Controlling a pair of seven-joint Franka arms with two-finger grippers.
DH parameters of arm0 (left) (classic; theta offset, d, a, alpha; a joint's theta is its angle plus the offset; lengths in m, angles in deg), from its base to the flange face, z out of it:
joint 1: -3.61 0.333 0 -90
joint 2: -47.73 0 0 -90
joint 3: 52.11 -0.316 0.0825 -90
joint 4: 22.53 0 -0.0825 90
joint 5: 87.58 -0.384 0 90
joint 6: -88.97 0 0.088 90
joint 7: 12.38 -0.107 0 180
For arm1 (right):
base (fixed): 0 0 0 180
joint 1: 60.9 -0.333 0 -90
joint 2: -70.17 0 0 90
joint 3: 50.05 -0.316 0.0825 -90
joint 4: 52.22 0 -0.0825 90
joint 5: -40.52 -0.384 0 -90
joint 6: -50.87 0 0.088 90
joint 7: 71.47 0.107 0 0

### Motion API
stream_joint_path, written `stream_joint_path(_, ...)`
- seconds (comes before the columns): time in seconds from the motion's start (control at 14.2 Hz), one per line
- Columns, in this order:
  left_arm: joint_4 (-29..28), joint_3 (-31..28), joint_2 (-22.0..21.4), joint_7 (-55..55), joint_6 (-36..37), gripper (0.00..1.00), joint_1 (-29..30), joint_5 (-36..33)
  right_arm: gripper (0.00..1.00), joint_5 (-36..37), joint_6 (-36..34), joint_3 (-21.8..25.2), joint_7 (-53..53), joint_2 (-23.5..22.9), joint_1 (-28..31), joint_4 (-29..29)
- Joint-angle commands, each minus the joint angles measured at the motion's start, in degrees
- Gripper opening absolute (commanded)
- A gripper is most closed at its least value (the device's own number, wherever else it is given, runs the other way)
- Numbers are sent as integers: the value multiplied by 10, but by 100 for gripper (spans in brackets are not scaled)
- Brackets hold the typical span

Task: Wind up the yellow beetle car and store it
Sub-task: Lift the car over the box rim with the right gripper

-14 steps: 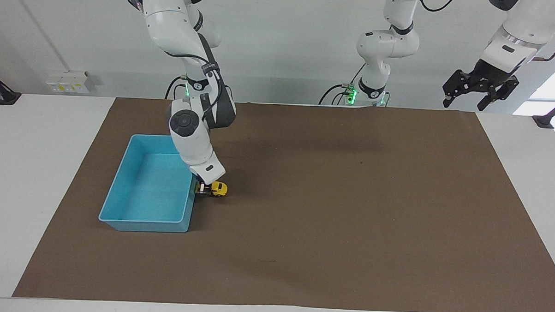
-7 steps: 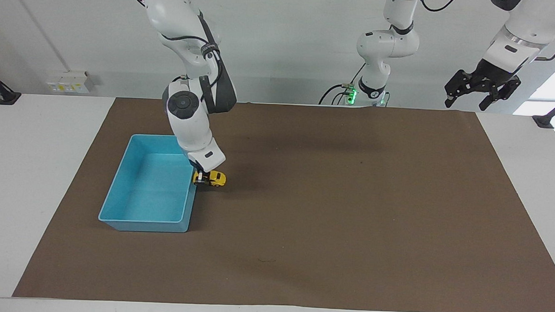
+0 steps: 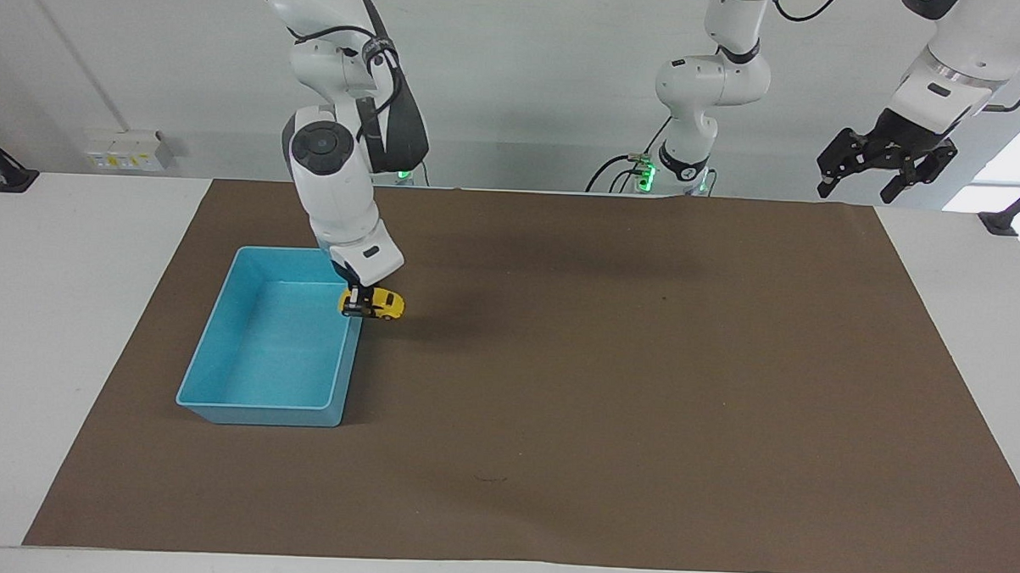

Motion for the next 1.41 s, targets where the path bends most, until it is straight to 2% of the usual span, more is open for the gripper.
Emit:
stream_joint_path(0.0,-8,-1,-10,-4,3,100,-1,-8,6,-1,-20,-1,-1,16,9,-2)
stream_joint_path(0.64,-7,-1,-10,-4,3,100,-1,-8,6,-12,-15,3,-210,28,150,-33)
stream_joint_path(0.92,-8,-1,-10,-4,3,100,-1,-8,6,-9,45,3,-223,59,165,-96)
stream_joint_path(1.34,-7,-2,-10,-4,3,100,-1,-8,6,-7,111,4,-224,55,166,-143)
